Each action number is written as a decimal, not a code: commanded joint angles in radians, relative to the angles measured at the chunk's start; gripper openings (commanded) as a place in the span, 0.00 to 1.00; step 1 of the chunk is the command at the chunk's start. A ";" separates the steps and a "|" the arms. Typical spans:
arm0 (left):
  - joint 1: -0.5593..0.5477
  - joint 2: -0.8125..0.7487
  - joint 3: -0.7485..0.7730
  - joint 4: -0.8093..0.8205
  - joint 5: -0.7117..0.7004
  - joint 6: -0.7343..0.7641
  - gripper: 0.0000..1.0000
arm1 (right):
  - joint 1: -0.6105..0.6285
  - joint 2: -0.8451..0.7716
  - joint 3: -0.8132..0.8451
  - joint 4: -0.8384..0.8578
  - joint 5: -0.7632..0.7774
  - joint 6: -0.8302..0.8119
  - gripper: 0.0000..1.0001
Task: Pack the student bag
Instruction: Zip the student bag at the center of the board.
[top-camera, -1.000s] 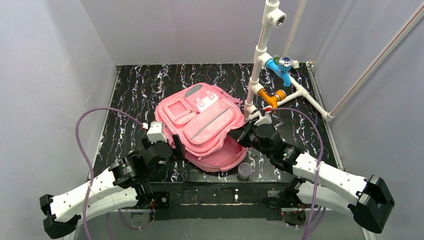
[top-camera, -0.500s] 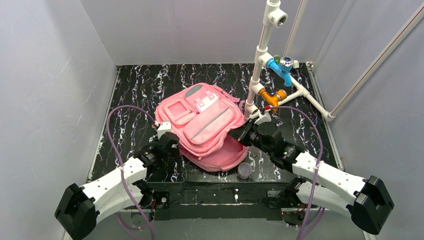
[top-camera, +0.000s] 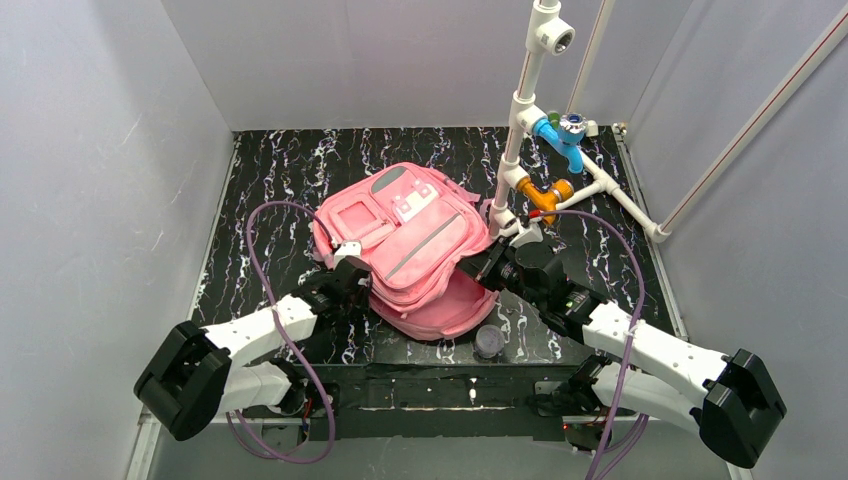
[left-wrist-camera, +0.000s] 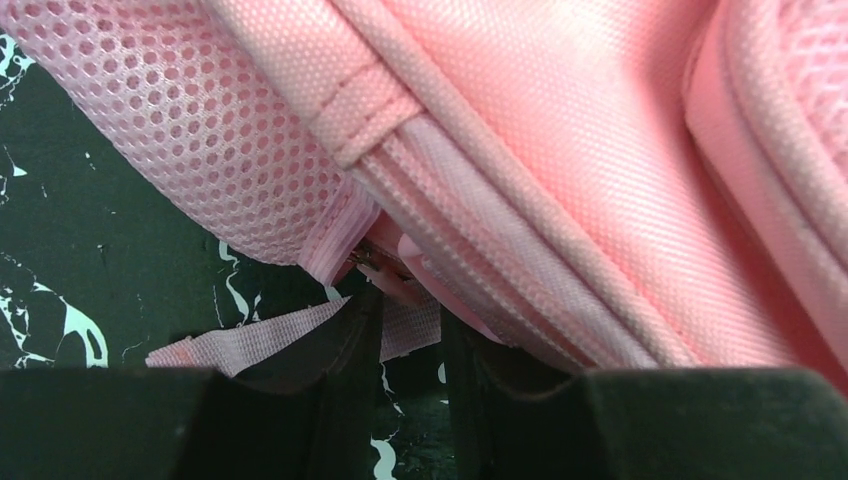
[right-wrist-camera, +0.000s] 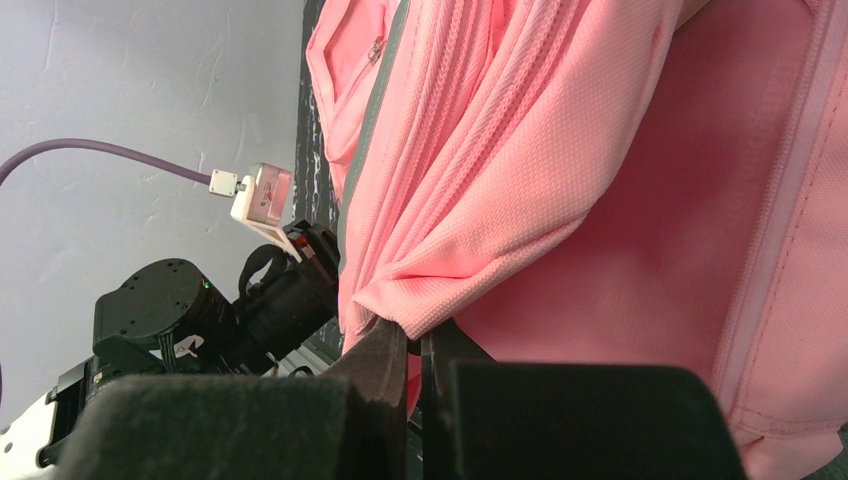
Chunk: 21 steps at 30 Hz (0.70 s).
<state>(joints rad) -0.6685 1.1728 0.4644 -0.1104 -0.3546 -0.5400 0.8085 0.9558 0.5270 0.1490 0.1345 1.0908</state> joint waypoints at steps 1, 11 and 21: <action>0.007 0.011 0.000 0.059 -0.044 0.005 0.25 | -0.019 -0.003 -0.015 0.036 0.017 0.048 0.01; 0.007 0.046 0.052 0.038 -0.174 0.020 0.33 | -0.019 -0.010 -0.044 0.042 -0.022 0.032 0.01; 0.007 -0.111 0.044 -0.074 -0.154 -0.032 0.00 | -0.019 0.046 -0.023 0.053 -0.153 -0.087 0.01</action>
<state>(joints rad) -0.6640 1.1690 0.4877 -0.0990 -0.4789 -0.5098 0.7967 0.9653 0.4992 0.2012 0.0830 1.0409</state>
